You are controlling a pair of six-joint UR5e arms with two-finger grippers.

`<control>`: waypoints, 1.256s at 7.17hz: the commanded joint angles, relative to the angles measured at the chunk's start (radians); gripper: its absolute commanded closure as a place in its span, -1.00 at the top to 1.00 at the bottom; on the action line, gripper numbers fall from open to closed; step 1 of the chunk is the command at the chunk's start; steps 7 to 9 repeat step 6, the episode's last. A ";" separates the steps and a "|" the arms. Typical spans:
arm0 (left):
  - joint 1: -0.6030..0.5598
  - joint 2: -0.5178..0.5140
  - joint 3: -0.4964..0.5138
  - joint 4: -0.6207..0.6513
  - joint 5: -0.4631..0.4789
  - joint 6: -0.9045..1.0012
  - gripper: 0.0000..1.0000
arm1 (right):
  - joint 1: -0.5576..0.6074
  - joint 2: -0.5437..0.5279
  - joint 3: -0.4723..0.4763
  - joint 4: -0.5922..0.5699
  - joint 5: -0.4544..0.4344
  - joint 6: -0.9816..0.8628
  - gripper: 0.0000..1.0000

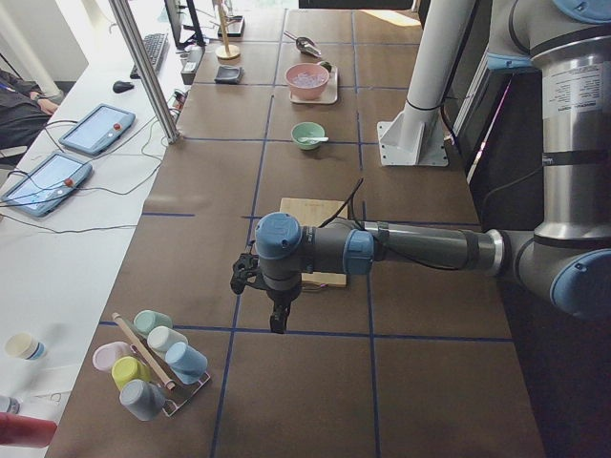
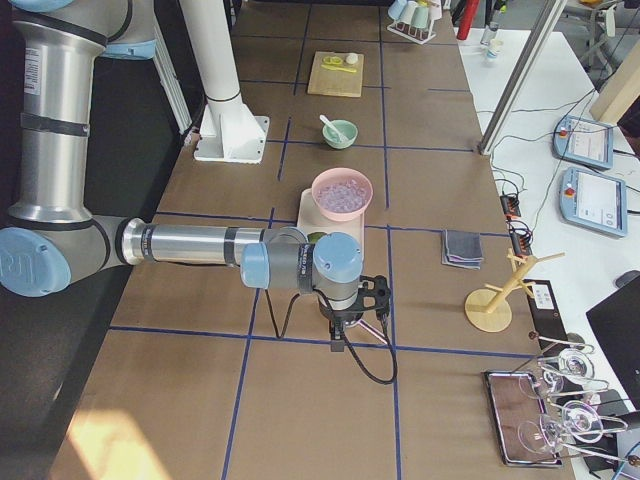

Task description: Put spoon and ice into bowl

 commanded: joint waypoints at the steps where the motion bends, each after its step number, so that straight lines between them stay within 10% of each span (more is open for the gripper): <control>1: -0.002 0.002 -0.003 0.001 0.002 0.000 1.00 | -0.002 0.000 -0.003 0.000 0.000 -0.001 1.00; 9: -0.002 0.008 -0.012 0.000 0.004 0.000 1.00 | -0.003 -0.002 -0.005 0.000 0.000 -0.003 1.00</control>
